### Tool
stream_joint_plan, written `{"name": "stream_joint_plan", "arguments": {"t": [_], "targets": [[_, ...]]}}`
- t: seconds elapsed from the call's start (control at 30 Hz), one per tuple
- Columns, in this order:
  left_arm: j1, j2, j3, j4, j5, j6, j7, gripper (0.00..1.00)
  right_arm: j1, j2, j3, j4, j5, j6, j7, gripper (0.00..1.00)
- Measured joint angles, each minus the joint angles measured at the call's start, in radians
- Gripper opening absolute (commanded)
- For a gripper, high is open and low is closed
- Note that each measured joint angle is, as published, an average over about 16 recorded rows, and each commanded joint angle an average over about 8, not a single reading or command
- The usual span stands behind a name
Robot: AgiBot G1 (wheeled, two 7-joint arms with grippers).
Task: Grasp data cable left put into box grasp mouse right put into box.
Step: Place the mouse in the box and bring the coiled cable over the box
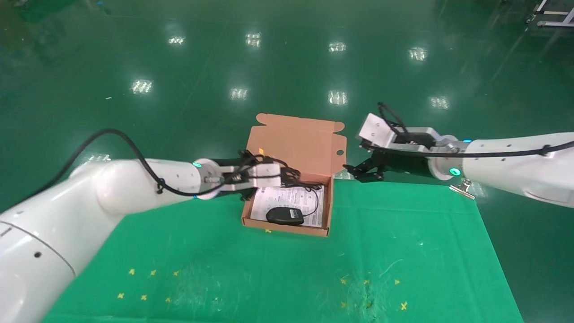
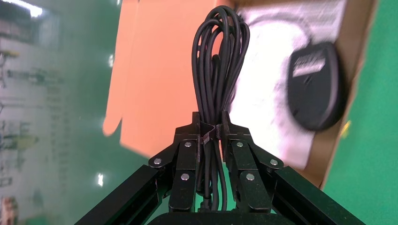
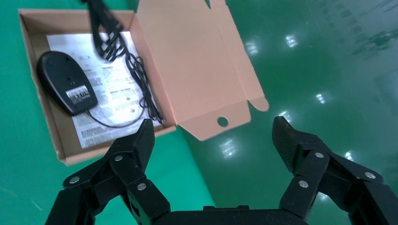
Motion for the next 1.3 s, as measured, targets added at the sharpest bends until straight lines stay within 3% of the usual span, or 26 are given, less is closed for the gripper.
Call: {"name": "stream_joint_plan", "arguments": {"t": [0.3, 0.57, 0.97, 1.3], "targets": [[0.023, 0.013, 0.043, 0.017, -0.191, -0.019, 0.125, 0.02, -0.010, 0.066, -0.018, 0.107, -0.042, 0.005, 0.094, 1.00], [0.020, 0.015, 0.074, 0.031, -0.284, -0.020, 0.165, 1.00, -0.016, 0.087, -0.029, 0.156, -0.067, 0.012, 0.140, 1.00], [0.013, -0.008, 0.075, 0.007, -0.304, -0.019, 0.157, 1.00, -0.008, 0.085, -0.026, 0.166, -0.069, 0.022, 0.131, 1.00], [-0.031, -0.056, 0.050, -0.029, -0.334, -0.025, 0.114, 1.00, 0.052, 0.071, -0.034, 0.158, -0.101, 0.009, 0.086, 1.00]]}}
